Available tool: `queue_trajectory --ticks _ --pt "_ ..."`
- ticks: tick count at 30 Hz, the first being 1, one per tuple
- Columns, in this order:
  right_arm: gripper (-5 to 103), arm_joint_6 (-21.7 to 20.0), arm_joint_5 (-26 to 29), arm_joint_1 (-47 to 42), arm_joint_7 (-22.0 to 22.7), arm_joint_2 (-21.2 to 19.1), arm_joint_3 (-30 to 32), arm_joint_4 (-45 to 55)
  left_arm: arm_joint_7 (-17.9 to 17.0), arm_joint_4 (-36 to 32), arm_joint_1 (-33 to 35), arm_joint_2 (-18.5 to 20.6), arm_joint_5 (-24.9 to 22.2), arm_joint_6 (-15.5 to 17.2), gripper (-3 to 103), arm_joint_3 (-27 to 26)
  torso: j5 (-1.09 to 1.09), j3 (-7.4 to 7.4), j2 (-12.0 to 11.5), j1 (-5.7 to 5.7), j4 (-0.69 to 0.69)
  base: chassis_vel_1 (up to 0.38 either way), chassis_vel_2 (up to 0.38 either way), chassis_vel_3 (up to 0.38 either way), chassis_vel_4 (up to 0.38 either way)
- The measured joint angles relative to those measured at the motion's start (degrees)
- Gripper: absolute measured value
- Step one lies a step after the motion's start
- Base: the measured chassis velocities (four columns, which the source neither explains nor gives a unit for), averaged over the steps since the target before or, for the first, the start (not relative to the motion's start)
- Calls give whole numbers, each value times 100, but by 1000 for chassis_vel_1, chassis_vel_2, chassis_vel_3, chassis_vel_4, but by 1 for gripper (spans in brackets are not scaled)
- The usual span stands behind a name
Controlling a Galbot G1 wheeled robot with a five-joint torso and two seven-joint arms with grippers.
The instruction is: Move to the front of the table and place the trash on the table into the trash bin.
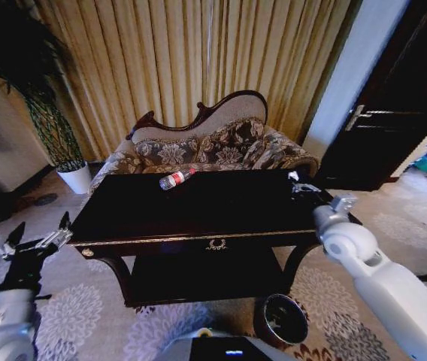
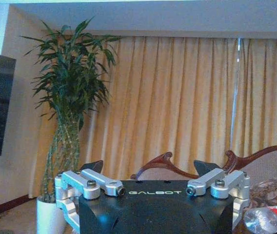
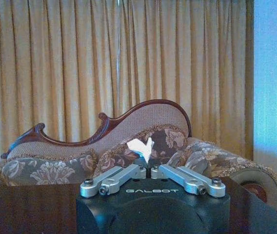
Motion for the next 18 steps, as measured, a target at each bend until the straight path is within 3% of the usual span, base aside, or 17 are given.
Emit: queue_trajectory --ticks 8,18 --pt "0 267 -15 -870 -504 234 621 250 179 0 -48 96 -95 -53 100 17 0 0 0 0 1 0 0 0 0" --pt "0 290 -91 -1291 -526 362 814 391 187 39 -156 318 -223 -32 100 -34 0 0 0 0 0 0 0 0 0"
